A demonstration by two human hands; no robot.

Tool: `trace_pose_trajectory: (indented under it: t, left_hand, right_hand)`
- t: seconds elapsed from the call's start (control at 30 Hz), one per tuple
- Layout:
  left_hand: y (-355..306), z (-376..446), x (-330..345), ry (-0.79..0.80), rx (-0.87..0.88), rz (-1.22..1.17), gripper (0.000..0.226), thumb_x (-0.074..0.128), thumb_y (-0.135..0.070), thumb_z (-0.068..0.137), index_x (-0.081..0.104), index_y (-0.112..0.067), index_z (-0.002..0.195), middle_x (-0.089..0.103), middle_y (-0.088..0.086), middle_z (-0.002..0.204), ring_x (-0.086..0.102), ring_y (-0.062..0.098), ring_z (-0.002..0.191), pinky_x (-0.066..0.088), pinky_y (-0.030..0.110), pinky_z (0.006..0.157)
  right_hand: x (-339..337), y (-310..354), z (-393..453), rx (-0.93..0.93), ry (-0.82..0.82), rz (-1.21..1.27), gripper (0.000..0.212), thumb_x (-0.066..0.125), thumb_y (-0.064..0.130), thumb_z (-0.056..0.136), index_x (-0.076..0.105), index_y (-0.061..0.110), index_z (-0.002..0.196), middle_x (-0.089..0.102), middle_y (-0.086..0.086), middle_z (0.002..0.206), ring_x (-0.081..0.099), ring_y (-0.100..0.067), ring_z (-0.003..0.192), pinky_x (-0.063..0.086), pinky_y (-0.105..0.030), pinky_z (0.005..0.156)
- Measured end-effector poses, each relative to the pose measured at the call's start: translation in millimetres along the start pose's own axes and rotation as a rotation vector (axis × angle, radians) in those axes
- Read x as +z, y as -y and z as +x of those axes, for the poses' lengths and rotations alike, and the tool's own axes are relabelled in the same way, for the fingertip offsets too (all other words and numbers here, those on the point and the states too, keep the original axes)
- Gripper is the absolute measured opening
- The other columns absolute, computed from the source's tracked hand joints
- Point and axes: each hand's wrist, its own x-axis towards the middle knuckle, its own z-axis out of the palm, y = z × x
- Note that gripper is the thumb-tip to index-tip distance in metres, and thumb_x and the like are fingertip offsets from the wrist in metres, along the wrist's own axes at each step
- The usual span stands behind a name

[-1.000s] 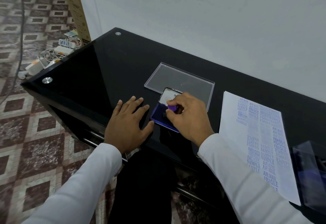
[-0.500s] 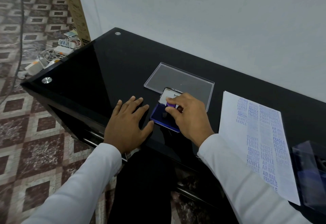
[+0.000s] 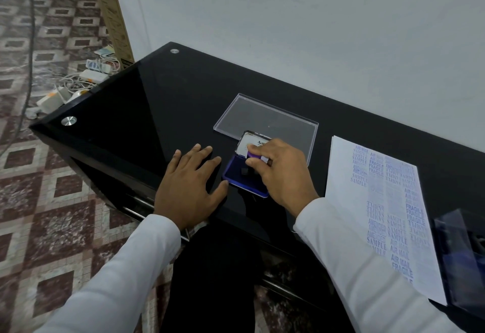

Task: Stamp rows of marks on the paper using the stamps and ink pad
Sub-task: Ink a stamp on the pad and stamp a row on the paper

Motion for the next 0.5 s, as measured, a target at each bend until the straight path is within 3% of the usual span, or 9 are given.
trace_pose_trajectory:
  t: [0.1, 0.3, 0.4, 0.5]
  left_hand:
    - [0.1, 0.6, 0.3, 0.002, 0.000, 0.003, 0.069, 0.030, -0.069, 0.090, 0.050, -0.032, 0.144, 0.038, -0.004, 0.159, 0.023, 0.016, 0.151, 0.012, 0.048, 0.125]
    - [0.6, 0.5, 1.8, 0.006, -0.003, 0.015, 0.069, 0.030, -0.070, 0.089, 0.049, -0.032, 0.145, 0.038, -0.004, 0.159, 0.023, 0.017, 0.151, 0.012, 0.049, 0.125]
    - [0.7, 0.8, 2.4, 0.006, -0.004, 0.018, 0.069, 0.031, -0.070, 0.090, 0.049, -0.032, 0.145, 0.038, -0.004, 0.159, 0.023, 0.016, 0.151, 0.011, 0.048, 0.125]
    - [0.4, 0.4, 1.6, 0.003, -0.003, 0.014, 0.070, 0.029, -0.070, 0.089, 0.050, -0.032, 0.144, 0.038, -0.004, 0.159, 0.023, 0.016, 0.151, 0.012, 0.048, 0.125]
  right_hand:
    - [-0.4, -0.5, -0.3, 0.005, 0.001, 0.014, 0.033, 0.069, 0.026, 0.092, 0.069, 0.018, 0.123, 0.067, -0.001, 0.119, 0.061, -0.015, 0.108, 0.050, -0.037, 0.098]
    - [-2.7, 0.3, -3.8, -0.019, -0.035, 0.029, 0.024, 0.077, 0.024, 0.085, 0.076, 0.017, 0.107, 0.068, 0.005, 0.103, 0.054, -0.003, 0.081, 0.053, -0.026, 0.084]
    - [-2.5, 1.6, -4.0, -0.014, -0.037, 0.031, 0.024, 0.076, 0.022, 0.086, 0.075, 0.015, 0.109, 0.069, 0.003, 0.105, 0.060, -0.007, 0.089, 0.053, -0.025, 0.087]
    - [-1.3, 1.6, -3.1, 0.000, -0.029, 0.024, 0.029, 0.074, 0.023, 0.088, 0.073, 0.015, 0.116, 0.069, 0.001, 0.111, 0.062, -0.013, 0.100, 0.051, -0.033, 0.096]
